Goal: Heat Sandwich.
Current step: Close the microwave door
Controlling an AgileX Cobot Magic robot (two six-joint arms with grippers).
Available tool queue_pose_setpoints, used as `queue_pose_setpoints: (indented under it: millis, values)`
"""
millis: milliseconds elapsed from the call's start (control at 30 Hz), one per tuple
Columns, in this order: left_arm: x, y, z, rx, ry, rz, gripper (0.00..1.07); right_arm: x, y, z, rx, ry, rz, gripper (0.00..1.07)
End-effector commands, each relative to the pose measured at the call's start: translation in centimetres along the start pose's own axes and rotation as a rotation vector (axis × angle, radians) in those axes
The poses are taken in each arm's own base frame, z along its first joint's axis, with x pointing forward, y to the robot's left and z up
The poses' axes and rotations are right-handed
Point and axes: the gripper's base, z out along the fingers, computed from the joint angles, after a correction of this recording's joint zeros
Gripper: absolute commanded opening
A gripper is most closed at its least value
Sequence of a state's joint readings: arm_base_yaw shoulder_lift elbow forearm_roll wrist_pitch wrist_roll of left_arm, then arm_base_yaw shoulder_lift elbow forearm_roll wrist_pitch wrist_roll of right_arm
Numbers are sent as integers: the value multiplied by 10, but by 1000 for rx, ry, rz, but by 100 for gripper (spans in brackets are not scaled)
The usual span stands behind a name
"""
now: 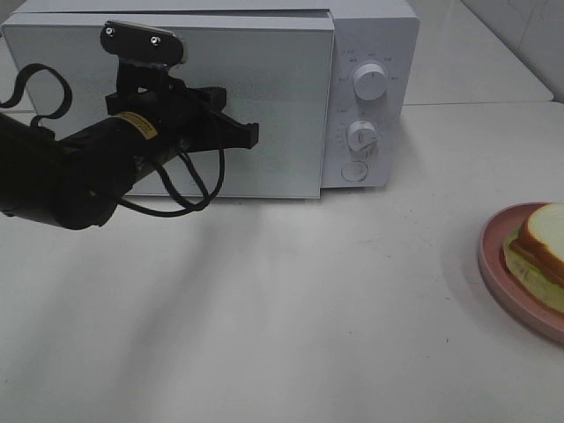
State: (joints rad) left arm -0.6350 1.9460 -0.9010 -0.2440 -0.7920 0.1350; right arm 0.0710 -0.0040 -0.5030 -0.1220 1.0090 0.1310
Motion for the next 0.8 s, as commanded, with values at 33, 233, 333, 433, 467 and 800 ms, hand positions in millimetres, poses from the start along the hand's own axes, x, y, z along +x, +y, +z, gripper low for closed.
queue_pose_setpoints:
  millis: [33, 233, 333, 433, 467, 800]
  values:
    - [-6, -4, 9, 5, -9, -4, 0, 1, 0, -3, 4, -38, -2, 76]
    - [-14, -8, 28, 15, -12, -13, 0, 1, 0, -3, 4, -38, -1, 76]
    - [-19, -10, 36, 19, -21, -18, 0, 1, 0, -3, 4, -38, -1, 76]
    - [-22, -12, 44, 17, -34, -27, 0, 1, 0, -3, 4, -38, -1, 76]
    - [-23, -12, 50, 9, -34, -42, 0, 1, 0, -3, 4, -38, -1, 76]
    - [-26, -24, 57, 21, -16, -47, 0, 1, 0, -3, 4, -38, -1, 76]
